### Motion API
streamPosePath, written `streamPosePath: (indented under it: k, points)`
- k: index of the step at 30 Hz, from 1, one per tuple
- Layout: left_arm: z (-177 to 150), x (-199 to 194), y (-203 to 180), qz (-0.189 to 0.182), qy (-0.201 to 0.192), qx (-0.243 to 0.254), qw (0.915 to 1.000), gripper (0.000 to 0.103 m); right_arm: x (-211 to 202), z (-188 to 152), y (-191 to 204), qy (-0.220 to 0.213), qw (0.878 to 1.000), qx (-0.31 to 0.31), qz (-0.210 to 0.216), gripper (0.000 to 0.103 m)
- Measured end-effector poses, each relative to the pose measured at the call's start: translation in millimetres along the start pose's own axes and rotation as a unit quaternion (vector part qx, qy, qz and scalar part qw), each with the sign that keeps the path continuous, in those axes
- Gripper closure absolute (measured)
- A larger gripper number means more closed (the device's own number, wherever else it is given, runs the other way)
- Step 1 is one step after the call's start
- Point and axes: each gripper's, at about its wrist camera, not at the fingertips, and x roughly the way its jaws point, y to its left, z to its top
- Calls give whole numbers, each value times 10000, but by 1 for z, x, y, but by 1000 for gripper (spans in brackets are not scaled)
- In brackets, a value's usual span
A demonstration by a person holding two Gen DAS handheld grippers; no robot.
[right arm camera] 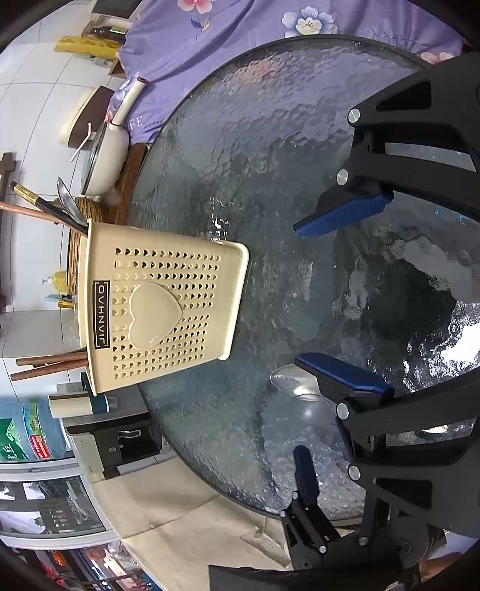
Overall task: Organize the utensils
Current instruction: 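Move both grippers back down to the remaining spoons on the table, then close the left gripper on the clear plastic spoon while the right grasps a metal spoon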
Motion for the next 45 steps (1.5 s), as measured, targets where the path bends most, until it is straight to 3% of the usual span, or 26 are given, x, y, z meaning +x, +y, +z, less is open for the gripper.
streamPosePath:
  k: [11,24,35,45]
  points:
    - [-1,6,5,165,73,-38,9998,55,3,1,-4,57,10000,52,27,38]
    - [6,8,48,331,177,-370,9986,55,20,-4,9,237,9996,-3,119,38]
    - [17,17,43,349,143,-440,9983,55,23,-5,14,313,9994,-52,110,38]
    - [28,26,42,340,104,-328,9988,67,28,-8,20,413,9990,-143,82,38]
